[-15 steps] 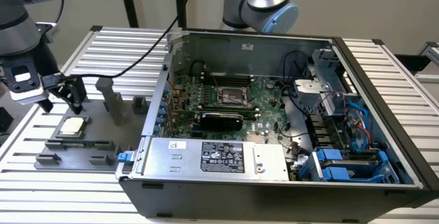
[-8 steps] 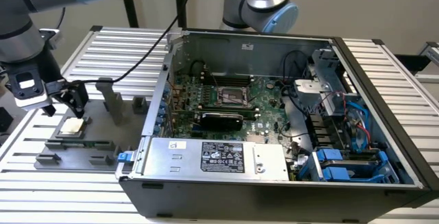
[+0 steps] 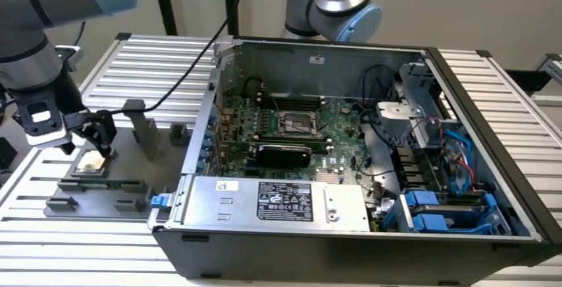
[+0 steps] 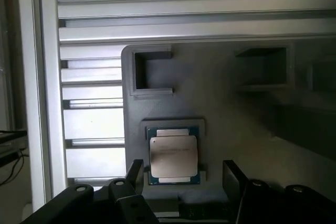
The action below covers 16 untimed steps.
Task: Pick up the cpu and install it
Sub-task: 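Pick up the cpu and move it towards the insertion slot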
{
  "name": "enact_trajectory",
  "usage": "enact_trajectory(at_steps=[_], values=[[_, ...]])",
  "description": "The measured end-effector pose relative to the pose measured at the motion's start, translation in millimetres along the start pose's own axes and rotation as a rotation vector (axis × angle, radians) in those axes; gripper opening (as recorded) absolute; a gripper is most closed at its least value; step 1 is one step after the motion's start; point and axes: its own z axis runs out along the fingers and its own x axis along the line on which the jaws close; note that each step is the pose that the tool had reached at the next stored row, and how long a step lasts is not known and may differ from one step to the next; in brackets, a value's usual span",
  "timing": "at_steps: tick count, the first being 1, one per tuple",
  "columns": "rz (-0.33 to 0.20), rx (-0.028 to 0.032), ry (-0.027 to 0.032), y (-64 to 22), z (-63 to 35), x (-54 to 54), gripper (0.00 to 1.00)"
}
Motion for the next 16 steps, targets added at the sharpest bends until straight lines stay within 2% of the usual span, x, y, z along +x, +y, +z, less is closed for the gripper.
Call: enact_trajectory(at_steps=[5,9,11,14,16], values=[[0.000,-0.0006,-0.0001,-0.1,9.1,0.0,0.71],[0.000,-0.0045,-0.0008,-0.2,16.3,0.4,0.71],[0.000,-0.0099,-0.0013,-0.4,19.4,1.2,0.71],[0.000,-0.0223,-0.0009,-0.4,21.6,2.6,0.71],[0.000,-0.0260,-0.0006,-0.5,22.1,3.8,0.71]])
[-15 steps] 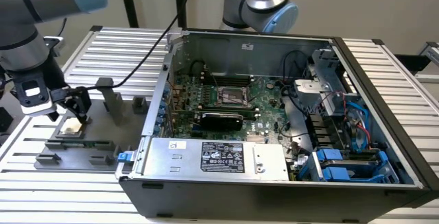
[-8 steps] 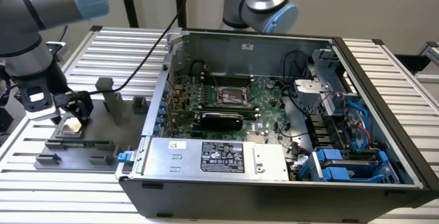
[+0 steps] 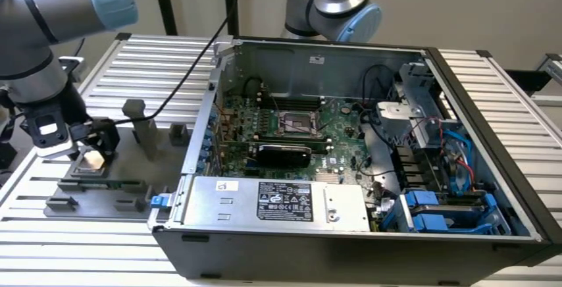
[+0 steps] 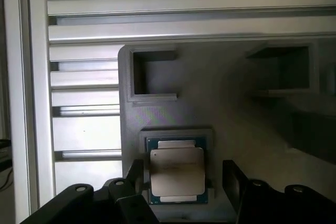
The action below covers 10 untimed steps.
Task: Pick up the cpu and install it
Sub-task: 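Pick up the cpu and move it towards the insertion slot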
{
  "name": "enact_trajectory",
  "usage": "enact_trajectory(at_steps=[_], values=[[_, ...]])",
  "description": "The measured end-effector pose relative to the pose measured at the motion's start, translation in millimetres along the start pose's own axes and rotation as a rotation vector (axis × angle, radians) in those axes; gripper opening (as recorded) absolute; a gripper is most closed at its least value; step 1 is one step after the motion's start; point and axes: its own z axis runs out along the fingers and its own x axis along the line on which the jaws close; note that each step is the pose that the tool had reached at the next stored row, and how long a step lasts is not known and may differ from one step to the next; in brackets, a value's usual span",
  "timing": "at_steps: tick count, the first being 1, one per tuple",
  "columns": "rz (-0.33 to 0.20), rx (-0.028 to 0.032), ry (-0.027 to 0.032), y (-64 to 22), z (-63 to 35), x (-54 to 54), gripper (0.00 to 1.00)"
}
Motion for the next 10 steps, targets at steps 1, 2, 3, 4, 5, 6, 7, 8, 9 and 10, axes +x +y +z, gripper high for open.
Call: enact_trajectory(at_steps=[1,2,3,4,5,6,7,8,9,10], values=[[0.000,-0.0002,0.0000,-0.1,0.5,0.4,0.71],[0.000,-0.0005,-0.0003,-0.1,1.1,0.6,0.71],[0.000,-0.0004,-0.0001,-0.1,1.8,0.7,0.71],[0.000,-0.0004,-0.0001,-0.1,2.7,0.9,0.71],[0.000,-0.0004,-0.0001,-0.2,3.6,0.9,0.71],[0.000,-0.0004,0.0000,-0.2,4.5,1.0,0.71],[0.000,-0.0004,0.0002,-0.2,5.3,0.9,0.71],[0.000,-0.0003,0.0005,-0.2,6.0,1.0,0.71],[0.000,-0.0003,0.0009,-0.3,6.5,1.0,0.71],[0.000,-0.0003,0.0014,-0.3,6.9,1.0,0.71]])
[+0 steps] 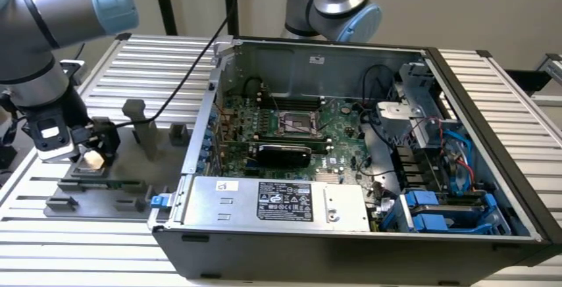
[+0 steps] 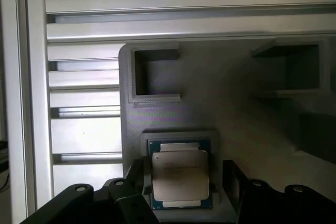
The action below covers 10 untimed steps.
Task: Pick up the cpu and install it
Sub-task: 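Pick up the cpu and move it towards the insertion slot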
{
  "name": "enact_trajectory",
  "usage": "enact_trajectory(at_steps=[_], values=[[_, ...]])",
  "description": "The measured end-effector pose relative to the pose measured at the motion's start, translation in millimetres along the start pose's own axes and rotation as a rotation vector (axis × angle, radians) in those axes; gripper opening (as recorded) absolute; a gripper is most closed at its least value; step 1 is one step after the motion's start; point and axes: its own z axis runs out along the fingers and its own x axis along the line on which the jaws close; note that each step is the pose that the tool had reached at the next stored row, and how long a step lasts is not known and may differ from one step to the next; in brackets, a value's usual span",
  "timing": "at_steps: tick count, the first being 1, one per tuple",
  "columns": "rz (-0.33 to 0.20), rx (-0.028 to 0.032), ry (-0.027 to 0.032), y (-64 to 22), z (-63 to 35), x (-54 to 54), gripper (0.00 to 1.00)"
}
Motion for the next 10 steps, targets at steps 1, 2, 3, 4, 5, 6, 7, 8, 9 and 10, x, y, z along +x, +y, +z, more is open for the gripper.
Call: enact_trajectory(at_steps=[1,2,3,4,5,6,7,8,9,10], values=[[0.000,0.0001,0.0012,0.0,0.2,0.0,0.71],[-0.001,0.0002,0.0022,0.0,0.6,0.0,0.71],[-0.002,0.0003,0.0037,0.0,0.7,0.0,0.71],[-0.003,0.0003,0.0054,0.0,0.8,0.0,0.71],[-0.005,0.0005,0.0064,-0.1,0.9,0.0,0.71],[-0.006,0.0013,0.0070,-0.1,0.9,0.0,0.71],[-0.008,0.0025,0.0071,-0.1,1.0,-0.1,0.71],[-0.010,0.0039,0.0073,-0.1,1.1,-0.1,0.71],[-0.011,0.0052,0.0074,-0.1,1.1,-0.1,0.71],[-0.013,0.0058,0.0076,-0.1,1.1,-0.1,0.71]])
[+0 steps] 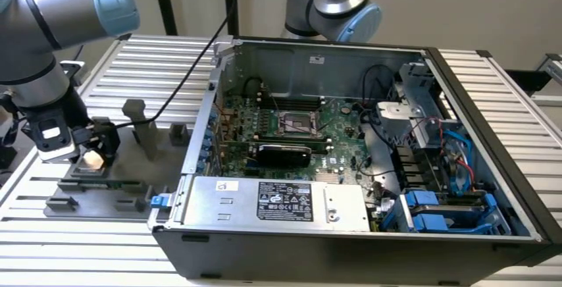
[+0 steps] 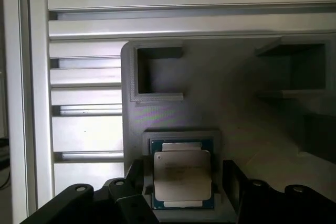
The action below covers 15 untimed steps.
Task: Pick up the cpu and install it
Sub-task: 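Pick up the cpu and move it towards the insertion slot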
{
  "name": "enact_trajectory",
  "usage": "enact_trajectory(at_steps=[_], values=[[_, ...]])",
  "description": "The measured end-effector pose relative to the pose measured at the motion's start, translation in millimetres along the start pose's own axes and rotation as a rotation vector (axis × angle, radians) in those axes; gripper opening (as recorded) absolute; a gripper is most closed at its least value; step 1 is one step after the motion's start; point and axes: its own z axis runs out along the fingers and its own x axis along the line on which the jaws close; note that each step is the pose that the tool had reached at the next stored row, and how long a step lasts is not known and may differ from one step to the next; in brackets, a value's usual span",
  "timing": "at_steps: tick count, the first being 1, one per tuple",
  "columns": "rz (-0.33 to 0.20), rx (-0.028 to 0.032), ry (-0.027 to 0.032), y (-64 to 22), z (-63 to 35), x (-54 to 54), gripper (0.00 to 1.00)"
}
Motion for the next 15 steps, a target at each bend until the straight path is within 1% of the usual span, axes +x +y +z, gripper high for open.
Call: enact_trajectory(at_steps=[7,8,10,11,15], values=[[-0.006,0.0031,0.0006,0.1,0.0,0.0,0.71],[-0.006,0.0037,0.0007,0.1,0.1,0.0,0.69],[-0.007,0.0053,0.0007,0.2,0.0,0.0,0.69],[-0.007,0.0069,0.0006,0.2,0.1,0.0,0.62],[-0.007,0.0166,0.0003,0.2,0.0,0.0,0.62]])
